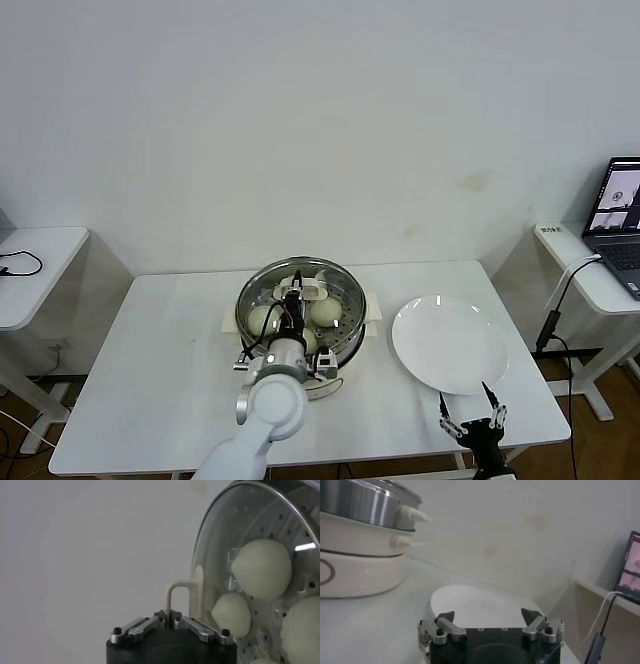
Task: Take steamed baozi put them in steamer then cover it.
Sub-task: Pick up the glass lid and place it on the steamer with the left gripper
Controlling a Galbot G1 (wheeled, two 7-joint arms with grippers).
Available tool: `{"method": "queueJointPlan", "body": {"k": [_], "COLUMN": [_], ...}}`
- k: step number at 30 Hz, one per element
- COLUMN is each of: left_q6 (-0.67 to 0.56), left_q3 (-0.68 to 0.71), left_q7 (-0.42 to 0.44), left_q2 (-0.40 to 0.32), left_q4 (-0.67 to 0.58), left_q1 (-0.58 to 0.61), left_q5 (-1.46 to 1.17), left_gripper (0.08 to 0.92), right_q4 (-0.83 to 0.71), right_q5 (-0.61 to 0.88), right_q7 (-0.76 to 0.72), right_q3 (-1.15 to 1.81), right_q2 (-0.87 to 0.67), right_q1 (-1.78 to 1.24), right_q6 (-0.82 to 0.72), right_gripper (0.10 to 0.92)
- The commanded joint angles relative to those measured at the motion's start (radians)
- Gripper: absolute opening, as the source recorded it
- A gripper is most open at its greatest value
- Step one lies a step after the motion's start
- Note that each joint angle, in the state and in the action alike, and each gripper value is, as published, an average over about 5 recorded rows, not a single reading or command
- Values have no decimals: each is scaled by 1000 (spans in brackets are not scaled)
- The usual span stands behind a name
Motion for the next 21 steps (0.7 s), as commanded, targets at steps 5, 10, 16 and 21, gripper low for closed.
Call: {"method": "queueJointPlan", "body": {"k": [5, 10, 16, 21], "left_q6": [-1, -3, -7, -7], "left_q3": [-3, -3, -4, -6], "left_q7": [-3, -8, -35, -53], "left_q2": [-10, -12, -27, -32], "left_q4": [-10, -9, 5, -6], "left_q1": [17, 19, 19, 30], "left_q5": [-1, -1, -7, -15], "left_gripper": [126, 126, 126, 164], "right_q4": [2, 1, 0, 2], "right_q5": [-3, -6, -8, -7], "right_q7": [-1, -1, -1, 0], "right_q3": [-2, -6, -7, -6], "right_q2": [-1, 1, 1, -1], "right_q1": [-2, -3, -5, -5], "right_q6": [1, 2, 5, 4], "right_gripper": [823, 823, 823, 823]}}
